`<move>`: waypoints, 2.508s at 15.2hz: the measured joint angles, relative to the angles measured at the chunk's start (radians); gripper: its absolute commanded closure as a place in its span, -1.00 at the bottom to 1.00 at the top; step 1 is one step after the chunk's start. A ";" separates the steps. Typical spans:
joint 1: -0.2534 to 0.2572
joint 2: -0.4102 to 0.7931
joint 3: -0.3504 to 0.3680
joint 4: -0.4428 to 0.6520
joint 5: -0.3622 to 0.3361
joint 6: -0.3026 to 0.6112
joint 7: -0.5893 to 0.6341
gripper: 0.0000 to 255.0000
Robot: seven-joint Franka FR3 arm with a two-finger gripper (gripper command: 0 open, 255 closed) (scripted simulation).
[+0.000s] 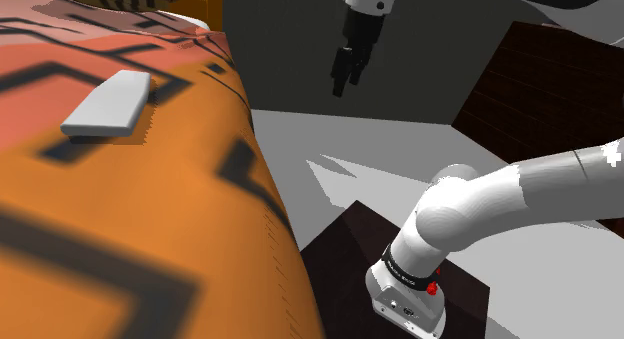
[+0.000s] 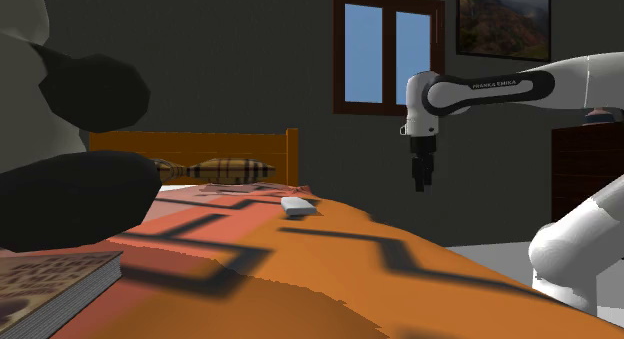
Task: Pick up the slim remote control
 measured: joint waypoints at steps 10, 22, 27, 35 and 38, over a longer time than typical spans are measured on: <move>-0.001 0.097 0.193 0.086 0.142 -0.009 0.331 -1.00; -0.048 0.406 0.468 0.383 0.220 0.010 0.844 -1.00; -0.059 0.603 0.581 0.573 0.162 0.004 1.079 -1.00; 0.088 1.040 0.682 1.028 -0.087 -0.094 1.463 -1.00; 0.092 1.049 0.679 1.011 -0.091 -0.070 1.482 -1.00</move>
